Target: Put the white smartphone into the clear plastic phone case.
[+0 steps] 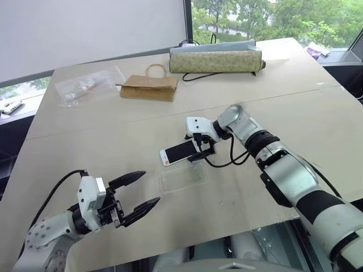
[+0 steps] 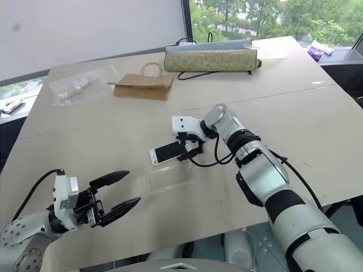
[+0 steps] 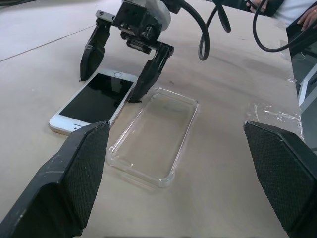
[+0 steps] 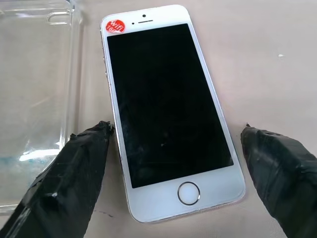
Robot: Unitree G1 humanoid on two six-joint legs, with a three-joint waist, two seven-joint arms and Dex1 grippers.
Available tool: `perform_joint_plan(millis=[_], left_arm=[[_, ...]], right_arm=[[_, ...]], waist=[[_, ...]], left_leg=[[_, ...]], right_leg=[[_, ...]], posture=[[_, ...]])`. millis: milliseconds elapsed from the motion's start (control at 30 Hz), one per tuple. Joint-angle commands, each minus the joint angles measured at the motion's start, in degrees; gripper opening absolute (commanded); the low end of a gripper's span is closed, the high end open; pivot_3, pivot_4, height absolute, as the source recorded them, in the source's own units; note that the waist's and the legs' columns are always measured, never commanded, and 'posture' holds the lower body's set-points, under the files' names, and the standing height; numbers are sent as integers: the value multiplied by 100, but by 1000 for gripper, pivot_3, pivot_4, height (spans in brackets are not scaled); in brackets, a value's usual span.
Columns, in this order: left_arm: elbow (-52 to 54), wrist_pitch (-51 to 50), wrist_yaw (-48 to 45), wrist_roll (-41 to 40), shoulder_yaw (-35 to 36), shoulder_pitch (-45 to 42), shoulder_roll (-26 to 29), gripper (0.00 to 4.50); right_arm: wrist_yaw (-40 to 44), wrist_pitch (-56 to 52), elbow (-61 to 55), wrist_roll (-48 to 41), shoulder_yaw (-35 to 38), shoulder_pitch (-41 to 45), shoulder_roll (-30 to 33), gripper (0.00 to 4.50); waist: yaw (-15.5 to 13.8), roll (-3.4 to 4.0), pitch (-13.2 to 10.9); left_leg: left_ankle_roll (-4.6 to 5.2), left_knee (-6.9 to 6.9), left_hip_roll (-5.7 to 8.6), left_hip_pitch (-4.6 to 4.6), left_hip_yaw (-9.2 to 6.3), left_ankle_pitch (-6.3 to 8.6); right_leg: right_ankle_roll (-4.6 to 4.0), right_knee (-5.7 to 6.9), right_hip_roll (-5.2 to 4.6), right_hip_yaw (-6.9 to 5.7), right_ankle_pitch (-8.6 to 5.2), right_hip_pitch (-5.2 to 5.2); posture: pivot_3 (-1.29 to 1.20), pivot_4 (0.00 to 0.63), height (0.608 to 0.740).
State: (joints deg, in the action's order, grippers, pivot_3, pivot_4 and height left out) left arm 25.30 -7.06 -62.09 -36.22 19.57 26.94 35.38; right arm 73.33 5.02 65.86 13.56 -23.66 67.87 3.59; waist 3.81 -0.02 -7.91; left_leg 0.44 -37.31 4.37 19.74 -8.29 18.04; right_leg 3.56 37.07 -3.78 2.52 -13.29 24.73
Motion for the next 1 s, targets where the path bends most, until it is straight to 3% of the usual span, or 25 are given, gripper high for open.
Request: perform_joint_plan(millis=[33,500,700,833,1000], left_arm=[[171,86,35,-67,44,-27,-25,4500],[171,2,51,-78,35,-156,5,4500],[51,-61,101,-129,122,-206,30,4500],[-133,-80,10,-78,86,-299,82,4500],[-435,-39,-287,-12,50,-398,221,4500]], right_arm=[[-124,-171,161,196,-78,-149,87,2948],[32,-444,-593,-367,521,-118,229,2942],[722,-1936,-3632,-945,575,-1050,986,2939],[460,-2895,-5747,-974,270,-1923,1275,2936],[178,-3206,-7011,-702,-342,-2629,1658,2934]], waist=[[-4,0,1],[-26,3,-3],[-110,6,-6],[-99,1,-2],[-136,-2,-1]], left_leg=[[0,0,0,0,0,0],[0,-3,0,3,-3,0],[0,-5,0,33,-10,0],[-1,-6,-1,70,-4,0],[-1,-17,2,102,-2,0]], right_leg=[[0,0,0,-1,0,0],[-3,1,0,-3,2,0],[-1,-27,-5,-18,2,14],[-1,-21,-8,-19,2,63],[0,-12,-13,-22,3,91]], posture=[[0,150,740],[0,150,740],[0,150,740],[0,150,740],[0,150,740]])
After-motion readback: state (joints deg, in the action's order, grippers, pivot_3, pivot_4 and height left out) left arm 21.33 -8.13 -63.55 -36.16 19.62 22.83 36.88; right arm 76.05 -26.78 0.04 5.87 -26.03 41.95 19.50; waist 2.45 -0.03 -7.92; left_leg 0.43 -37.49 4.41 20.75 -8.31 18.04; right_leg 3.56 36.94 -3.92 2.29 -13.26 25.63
